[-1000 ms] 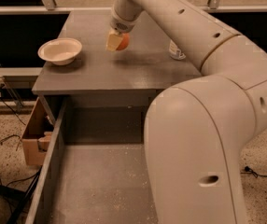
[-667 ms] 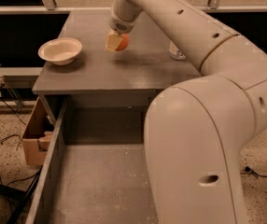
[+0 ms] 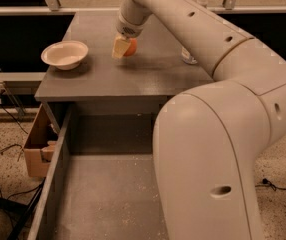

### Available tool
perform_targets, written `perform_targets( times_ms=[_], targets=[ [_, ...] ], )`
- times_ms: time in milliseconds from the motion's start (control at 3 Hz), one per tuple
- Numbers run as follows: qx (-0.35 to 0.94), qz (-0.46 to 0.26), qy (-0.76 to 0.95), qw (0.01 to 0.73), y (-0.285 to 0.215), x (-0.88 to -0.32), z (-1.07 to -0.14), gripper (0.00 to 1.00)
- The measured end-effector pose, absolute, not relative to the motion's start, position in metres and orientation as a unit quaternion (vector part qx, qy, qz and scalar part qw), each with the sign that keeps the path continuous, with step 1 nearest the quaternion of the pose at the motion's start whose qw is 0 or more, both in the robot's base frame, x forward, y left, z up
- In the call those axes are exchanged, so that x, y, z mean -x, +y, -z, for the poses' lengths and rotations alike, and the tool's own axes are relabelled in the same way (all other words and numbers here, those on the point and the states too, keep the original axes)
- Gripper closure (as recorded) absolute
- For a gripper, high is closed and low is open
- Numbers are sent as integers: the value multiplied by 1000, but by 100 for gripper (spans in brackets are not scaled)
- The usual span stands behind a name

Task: Pick orange from top drawer and place on counter

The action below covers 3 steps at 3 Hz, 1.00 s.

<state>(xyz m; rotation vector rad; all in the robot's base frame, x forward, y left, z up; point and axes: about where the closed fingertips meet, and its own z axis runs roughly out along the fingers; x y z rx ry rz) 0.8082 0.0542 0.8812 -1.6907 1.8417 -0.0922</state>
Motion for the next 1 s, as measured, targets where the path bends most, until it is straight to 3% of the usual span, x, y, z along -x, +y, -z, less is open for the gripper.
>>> perform_targets(
  times_ms=[333, 1000],
  targets=[
    [642, 34, 699, 313, 55, -808, -878, 0],
    [633, 57, 699, 330, 46, -802, -919, 0]
  ],
)
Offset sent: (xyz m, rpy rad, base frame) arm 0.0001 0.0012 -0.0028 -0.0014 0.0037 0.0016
